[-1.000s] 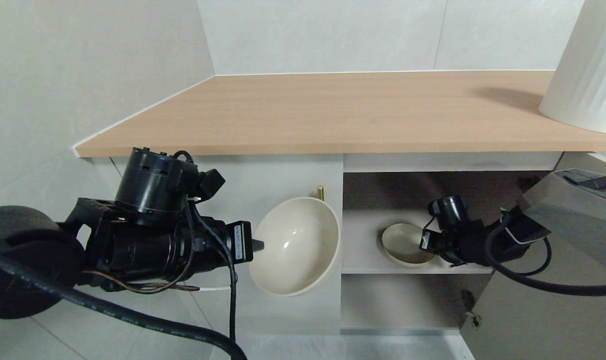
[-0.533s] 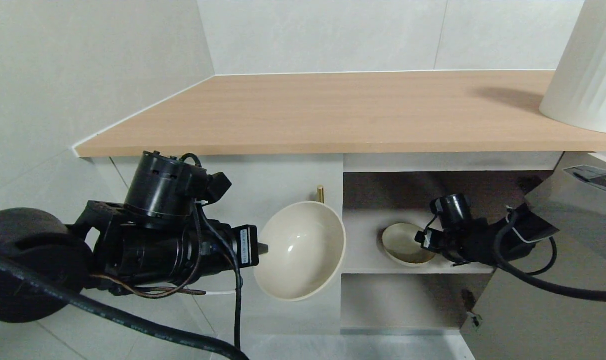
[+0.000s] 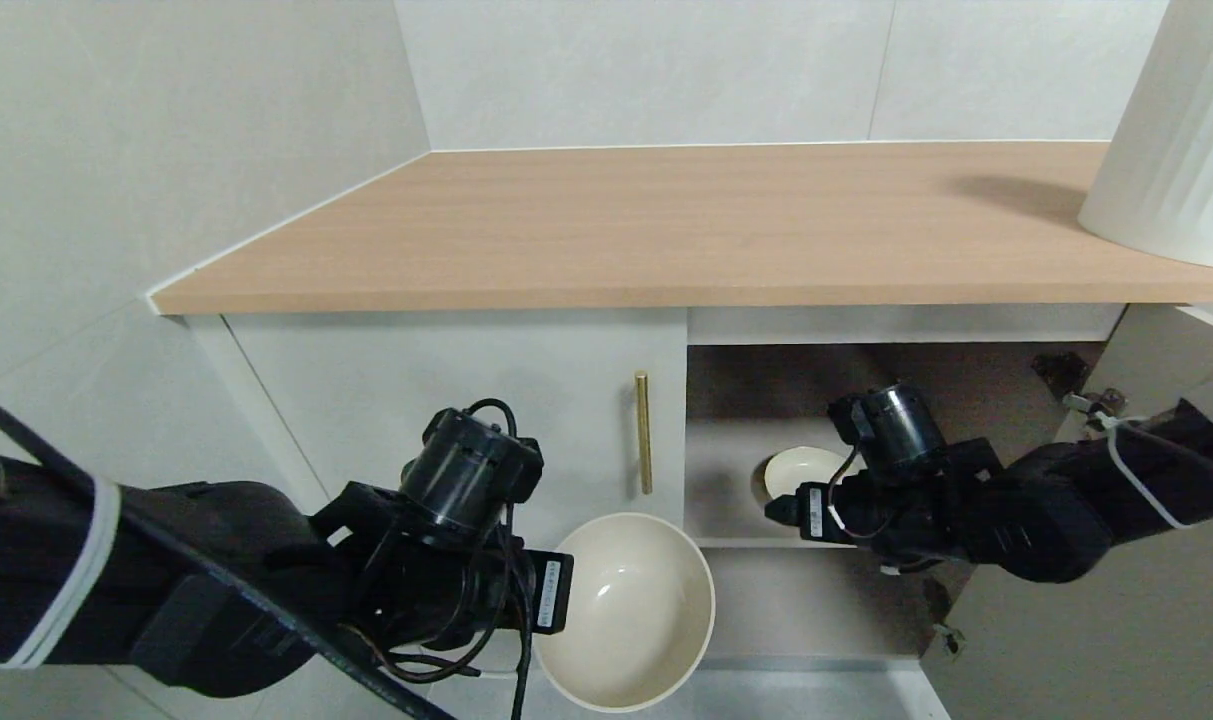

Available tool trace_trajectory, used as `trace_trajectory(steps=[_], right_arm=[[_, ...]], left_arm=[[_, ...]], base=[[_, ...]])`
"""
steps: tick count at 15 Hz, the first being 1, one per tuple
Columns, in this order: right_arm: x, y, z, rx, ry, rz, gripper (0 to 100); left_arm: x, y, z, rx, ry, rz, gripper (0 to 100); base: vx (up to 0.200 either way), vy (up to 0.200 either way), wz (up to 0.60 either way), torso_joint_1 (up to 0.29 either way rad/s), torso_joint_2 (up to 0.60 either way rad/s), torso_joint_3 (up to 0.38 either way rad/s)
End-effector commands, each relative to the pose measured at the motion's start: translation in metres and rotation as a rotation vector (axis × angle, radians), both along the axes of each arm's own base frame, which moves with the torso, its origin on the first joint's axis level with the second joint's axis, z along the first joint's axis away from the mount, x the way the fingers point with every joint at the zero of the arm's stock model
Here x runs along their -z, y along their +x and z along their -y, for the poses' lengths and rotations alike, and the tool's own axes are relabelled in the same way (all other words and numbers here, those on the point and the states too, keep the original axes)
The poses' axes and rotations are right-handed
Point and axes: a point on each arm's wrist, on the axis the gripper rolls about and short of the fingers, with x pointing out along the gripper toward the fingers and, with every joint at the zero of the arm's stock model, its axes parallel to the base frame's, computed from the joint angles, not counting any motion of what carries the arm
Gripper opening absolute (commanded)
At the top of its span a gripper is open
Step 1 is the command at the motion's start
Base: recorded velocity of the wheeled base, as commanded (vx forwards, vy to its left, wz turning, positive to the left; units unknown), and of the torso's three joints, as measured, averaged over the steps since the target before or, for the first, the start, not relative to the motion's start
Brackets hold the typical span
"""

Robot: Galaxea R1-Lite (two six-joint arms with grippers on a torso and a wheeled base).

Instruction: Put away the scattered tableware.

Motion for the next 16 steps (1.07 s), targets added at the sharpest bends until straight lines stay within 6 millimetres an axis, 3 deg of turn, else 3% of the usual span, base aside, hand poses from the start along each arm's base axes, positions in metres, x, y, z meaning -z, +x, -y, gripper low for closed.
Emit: trace_trajectory(steps=[1,4,8,12,16], right_arm=[[-0.023,-0.029,-0.007,-0.084,0.007,0.052,100],[-0.026,-0.051,-0.012,-0.207,0.017,0.035,100],[-0.018,-0.079,-0.019,-0.412,-0.002,-0.011,100],[0.001,-0.077,-0.031,-0.441,-0.041,-0.06,100],[-0.002,-0.072,-0.036,-0.43,0.0,0.008,100]], left_arm=[[0.017,0.004,0.006,0.0,0.04,-0.04,0],[0.033,0.013,0.012,-0.047,0.111,-0.043,0],[0.029,0.019,0.016,-0.089,0.075,-0.031,0],[0.023,0.021,0.018,-0.11,0.045,-0.02,0],[0.024,0.018,0.02,-0.099,0.05,-0.024,0]], base=[[0.0,0.0,0.0,0.0,0.0,0.0],[0.0,0.0,0.0,0.0,0.0,0.0],[0.0,0.0,0.0,0.0,0.0,0.0],[0.0,0.0,0.0,0.0,0.0,0.0],[0.0,0.0,0.0,0.0,0.0,0.0]])
